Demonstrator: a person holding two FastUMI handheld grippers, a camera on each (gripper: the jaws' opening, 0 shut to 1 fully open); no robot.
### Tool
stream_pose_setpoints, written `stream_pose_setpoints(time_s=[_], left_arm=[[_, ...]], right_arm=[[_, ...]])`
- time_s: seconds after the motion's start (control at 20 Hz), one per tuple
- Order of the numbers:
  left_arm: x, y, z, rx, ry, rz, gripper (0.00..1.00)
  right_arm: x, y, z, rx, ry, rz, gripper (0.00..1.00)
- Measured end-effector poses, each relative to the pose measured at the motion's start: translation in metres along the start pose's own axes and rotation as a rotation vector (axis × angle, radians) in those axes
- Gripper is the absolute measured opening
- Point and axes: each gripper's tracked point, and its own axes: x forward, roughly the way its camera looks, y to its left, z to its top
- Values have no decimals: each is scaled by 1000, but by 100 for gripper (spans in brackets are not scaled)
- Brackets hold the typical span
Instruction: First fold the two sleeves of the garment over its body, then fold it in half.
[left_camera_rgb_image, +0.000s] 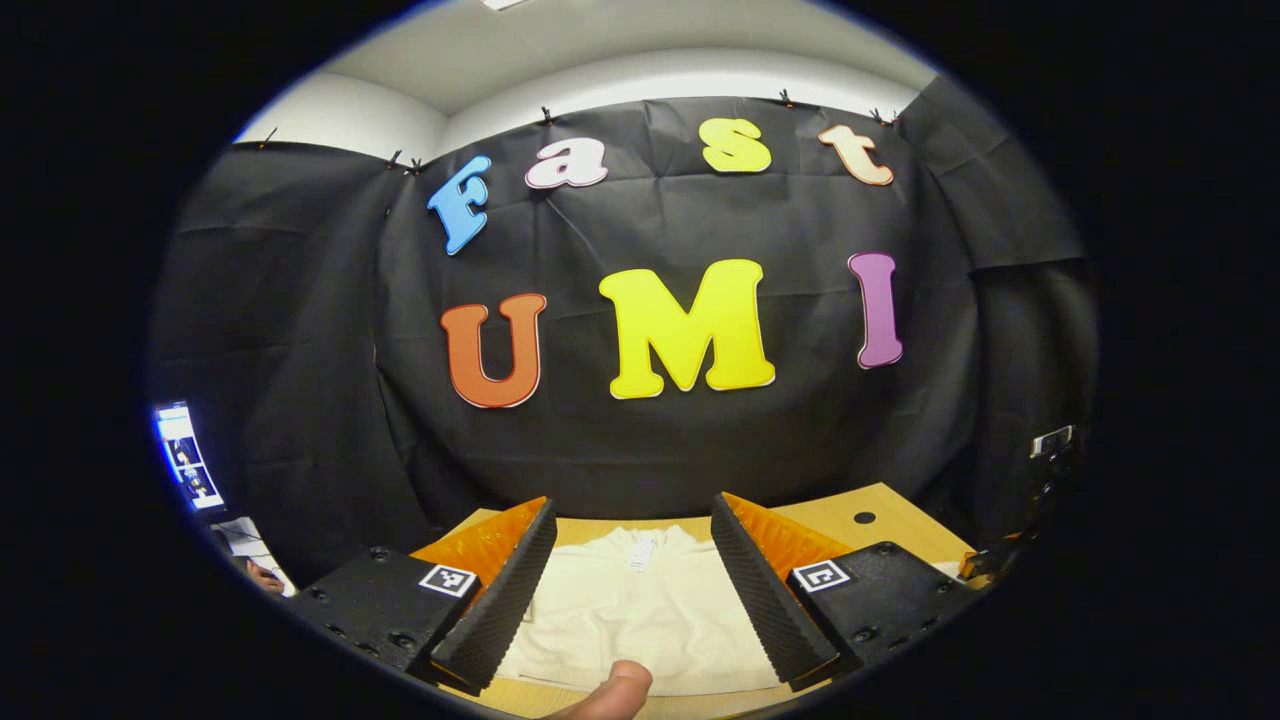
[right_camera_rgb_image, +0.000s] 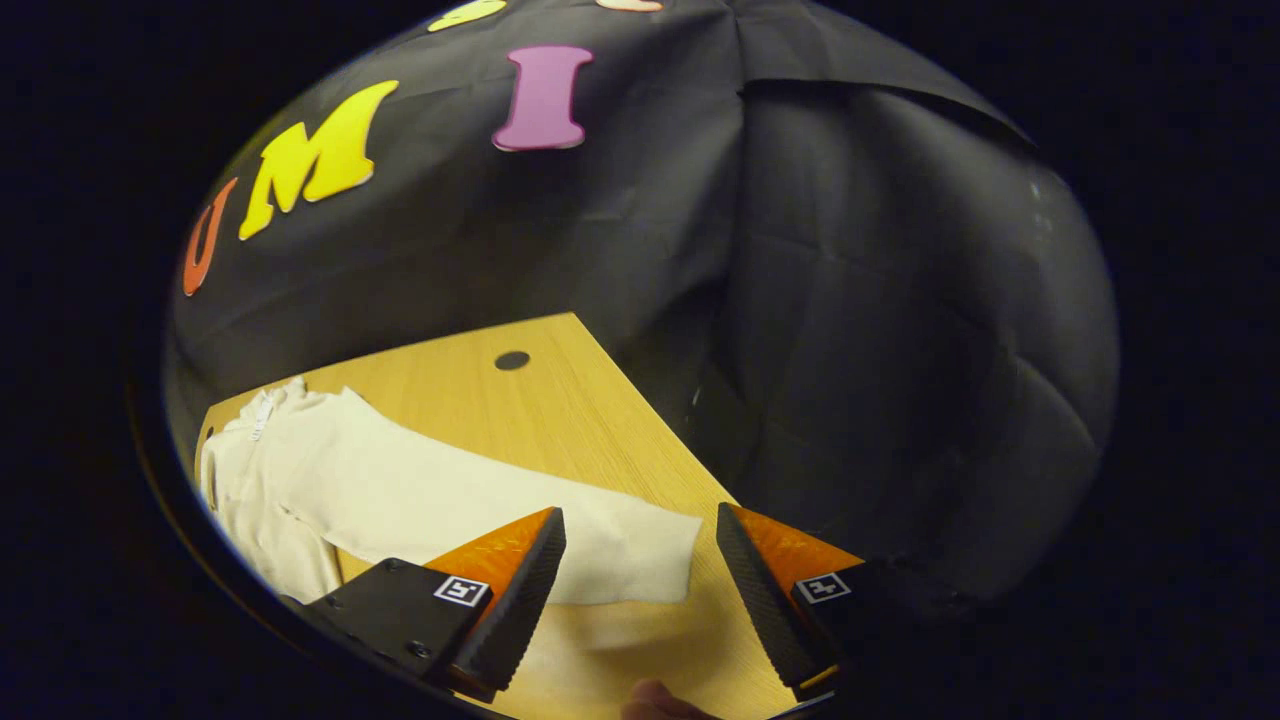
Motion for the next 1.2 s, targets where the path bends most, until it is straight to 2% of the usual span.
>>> stream_pose_setpoints(time_s=[0.2,0.4,0.55,0.7,0.85,0.9,1.15,1.2], left_arm=[[-1,8,16,55,-56,23,98],[4,10,-4,31,15,29,99],[7,19,-10,23,32,36,99],[12,27,-17,16,57,44,99],[14,35,-23,1,77,48,99],[14,38,-25,0,82,54,99],[16,50,-32,-11,100,63,99],[16,53,-33,-14,101,63,99]], right_arm=[[31,-8,-18,19,112,-56,95],[38,-9,-38,50,220,-77,95],[41,-5,-42,58,263,-55,94],[41,4,-41,69,300,-16,88],[42,7,-41,106,342,0,68],[40,6,-41,103,357,-5,65],[40,5,-40,102,439,-29,61],[40,5,-40,110,461,-37,63]])
